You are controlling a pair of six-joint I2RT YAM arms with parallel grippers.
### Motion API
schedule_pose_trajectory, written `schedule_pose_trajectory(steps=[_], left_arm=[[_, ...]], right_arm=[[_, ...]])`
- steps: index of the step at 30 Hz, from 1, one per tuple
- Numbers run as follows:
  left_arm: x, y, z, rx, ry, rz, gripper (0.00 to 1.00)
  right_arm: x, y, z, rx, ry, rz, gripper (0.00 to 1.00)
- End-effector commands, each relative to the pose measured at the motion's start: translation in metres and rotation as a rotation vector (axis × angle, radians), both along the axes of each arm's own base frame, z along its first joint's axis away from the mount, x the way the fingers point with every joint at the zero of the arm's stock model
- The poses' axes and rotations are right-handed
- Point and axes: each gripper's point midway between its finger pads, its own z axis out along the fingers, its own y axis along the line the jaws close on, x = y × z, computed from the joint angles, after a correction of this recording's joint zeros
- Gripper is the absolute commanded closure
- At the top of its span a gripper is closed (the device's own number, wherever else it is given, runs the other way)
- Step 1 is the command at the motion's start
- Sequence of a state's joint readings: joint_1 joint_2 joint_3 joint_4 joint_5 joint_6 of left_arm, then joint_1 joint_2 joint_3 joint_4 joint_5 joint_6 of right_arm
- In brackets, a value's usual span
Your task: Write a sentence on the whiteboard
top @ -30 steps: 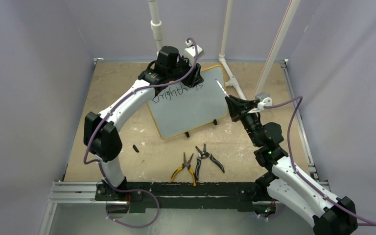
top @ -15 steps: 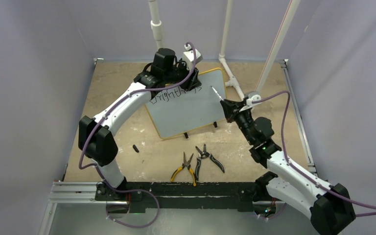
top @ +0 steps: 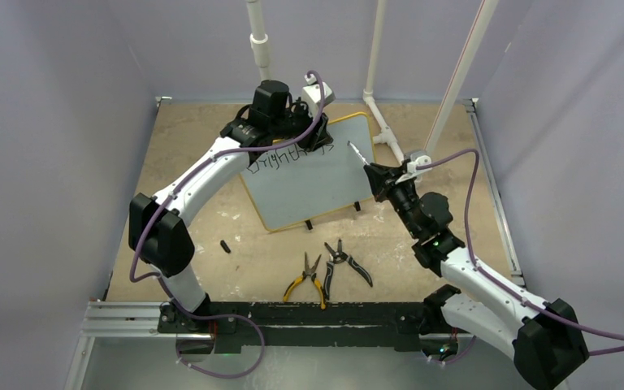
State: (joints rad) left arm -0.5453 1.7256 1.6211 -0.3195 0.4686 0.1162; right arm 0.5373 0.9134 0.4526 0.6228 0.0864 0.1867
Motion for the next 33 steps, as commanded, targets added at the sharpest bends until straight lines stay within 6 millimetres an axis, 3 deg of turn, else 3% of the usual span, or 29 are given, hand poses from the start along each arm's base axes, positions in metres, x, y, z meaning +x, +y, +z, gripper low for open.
schedule_pose_trajectory(steps=[1, 12, 14, 15, 25, 33], left_arm=[[-0.016, 0.005, -0.014, 0.024, 0.070, -0.024, 1.00], [-0.016, 0.004, -0.016, 0.023, 0.078, -0.027, 1.00], [-0.010, 0.000, -0.006, -0.003, 0.034, -0.028, 1.00], [-0.016, 0.003, -0.014, 0.018, 0.071, -0.028, 1.00], [-0.017, 0.004, -0.013, 0.015, 0.072, -0.028, 1.00], [-0.015, 0.003, -0.011, 0.010, 0.068, -0.024, 1.00]], right_arm=[[-0.002, 0.003, 0.040, 0.046, -0.102, 0.018, 1.00], [0.001, 0.007, 0.052, 0.040, -0.132, 0.031, 1.00], [0.003, 0.009, 0.050, 0.037, -0.124, 0.029, 1.00], [0.004, 0.008, 0.050, 0.039, -0.120, 0.024, 1.00], [0.015, 0.001, 0.035, 0.034, -0.046, -0.043, 1.00], [0.012, 0.001, 0.012, 0.007, 0.021, -0.036, 1.00]])
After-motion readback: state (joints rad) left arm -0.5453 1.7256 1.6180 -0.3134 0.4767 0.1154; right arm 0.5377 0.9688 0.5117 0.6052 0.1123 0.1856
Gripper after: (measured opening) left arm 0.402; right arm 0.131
